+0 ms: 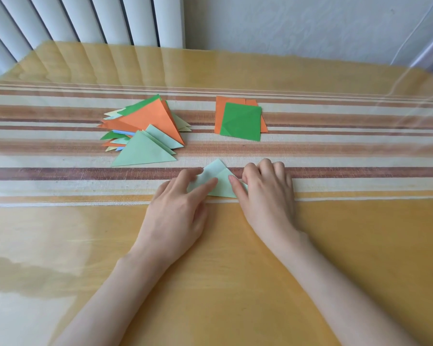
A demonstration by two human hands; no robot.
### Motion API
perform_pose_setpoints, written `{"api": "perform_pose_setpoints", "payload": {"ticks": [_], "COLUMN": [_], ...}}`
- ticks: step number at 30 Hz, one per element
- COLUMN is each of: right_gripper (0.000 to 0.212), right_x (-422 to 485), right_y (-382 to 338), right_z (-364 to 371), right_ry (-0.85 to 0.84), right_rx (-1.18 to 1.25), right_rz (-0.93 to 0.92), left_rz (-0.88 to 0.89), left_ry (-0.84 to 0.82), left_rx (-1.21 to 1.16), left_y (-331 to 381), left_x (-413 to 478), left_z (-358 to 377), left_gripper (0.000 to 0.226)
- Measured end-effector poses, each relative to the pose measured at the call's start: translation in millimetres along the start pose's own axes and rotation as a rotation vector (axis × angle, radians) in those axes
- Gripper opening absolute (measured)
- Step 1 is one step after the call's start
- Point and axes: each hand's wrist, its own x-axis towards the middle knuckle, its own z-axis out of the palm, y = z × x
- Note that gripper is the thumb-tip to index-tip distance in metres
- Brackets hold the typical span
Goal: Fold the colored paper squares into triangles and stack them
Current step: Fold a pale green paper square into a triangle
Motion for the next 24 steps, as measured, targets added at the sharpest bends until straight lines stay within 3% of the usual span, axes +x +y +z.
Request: {"api": "perform_pose_setpoints", "payload": {"ticks": [9,12,15,21,24], "right_gripper": [0.026,0.021,0.032,0.049,0.051], "right_x": [1.9,-7.9,-23.3,-26.7,-28.2], "right_y": [-2.8,-5.0,-4.4,-0.4,3.4], "right_z": [-10.6,-23.5,-30.1,-34.2,-37.1], "right_ry": [0.004,0.027,-0.104,-0.198,-0.178], "right_rx": [0.027,0.097,0.136,0.116,0.093], "right_rz": [0.037,-0.194,-0.408,-0.387,-0.352], "left_rz": [0.033,0.021,0.012,0.103,0.059], "left_ry": [-0.086,-0.151,-0.172,-0.172,-0.206], "left_rx": [0.144,0.204,0.18,0.174,0.147], "left_y": [3.4,6.4,9.8,6.1,7.4], "left_x": [-6.7,-9.9,-12.0,-21.6,-23.7], "left_z": [3.3,3.8,6.1,2.2,-1.3], "left_gripper": [0.051,0.059,0.071,0.073,0.079]}}
